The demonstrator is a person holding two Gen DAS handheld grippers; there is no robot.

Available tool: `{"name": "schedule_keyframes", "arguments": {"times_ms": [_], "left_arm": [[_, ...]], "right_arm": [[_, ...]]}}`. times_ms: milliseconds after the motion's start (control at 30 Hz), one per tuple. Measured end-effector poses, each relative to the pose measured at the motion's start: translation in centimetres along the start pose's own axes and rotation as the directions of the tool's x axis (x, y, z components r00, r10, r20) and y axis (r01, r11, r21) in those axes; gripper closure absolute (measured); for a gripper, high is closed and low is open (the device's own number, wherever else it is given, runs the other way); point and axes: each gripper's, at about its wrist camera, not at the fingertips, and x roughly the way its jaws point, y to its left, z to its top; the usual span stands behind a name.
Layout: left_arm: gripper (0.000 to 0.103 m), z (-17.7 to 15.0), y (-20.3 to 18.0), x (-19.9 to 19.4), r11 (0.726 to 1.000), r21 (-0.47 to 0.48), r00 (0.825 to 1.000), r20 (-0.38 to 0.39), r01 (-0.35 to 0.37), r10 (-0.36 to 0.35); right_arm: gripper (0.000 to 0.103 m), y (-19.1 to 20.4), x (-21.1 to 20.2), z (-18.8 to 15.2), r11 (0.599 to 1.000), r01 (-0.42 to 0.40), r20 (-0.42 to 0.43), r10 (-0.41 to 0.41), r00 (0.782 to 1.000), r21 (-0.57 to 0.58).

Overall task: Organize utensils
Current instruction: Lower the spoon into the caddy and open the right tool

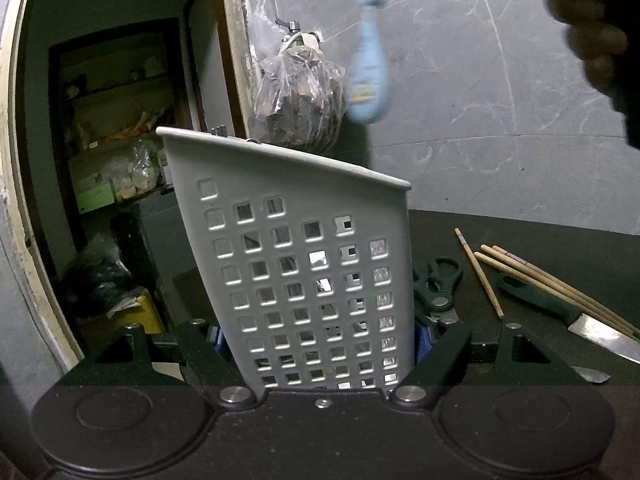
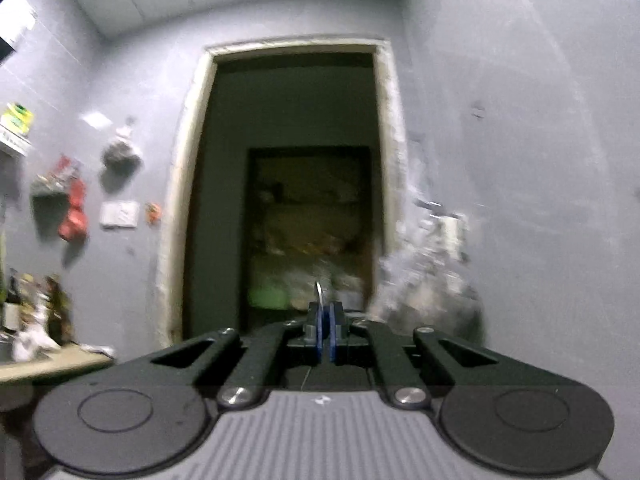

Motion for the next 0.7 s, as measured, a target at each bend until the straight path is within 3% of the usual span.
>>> {"name": "schedule_keyframes", "arguments": {"times_ms": [133, 433, 700], "left_arm": [[0.024, 0.3, -0.2, 0.1, 1.0, -0.002, 1.0, -0.006, -0.008, 0.008], [0.024, 0.3, -0.3, 0.1, 1.0, -0.002, 1.0, -0.007, -0.008, 0.008], [0.024, 0.3, -0.3, 0.1, 1.0, -0.001, 1.0, -0.006, -0.008, 0.008]], "right_arm": [[0.098, 1.9, 2.3, -0.6, 0.998, -0.069, -0.027, 0.068, 0.997, -0.007], [0.098, 4.9, 3.8, -4.7, 0.992, -0.104, -0.135, 0.093, 0.987, -0.077], [0.098, 5.5, 3.8, -7.6, 0.986, -0.15, -0.251, 0.127, 0.96, -0.077]]}}
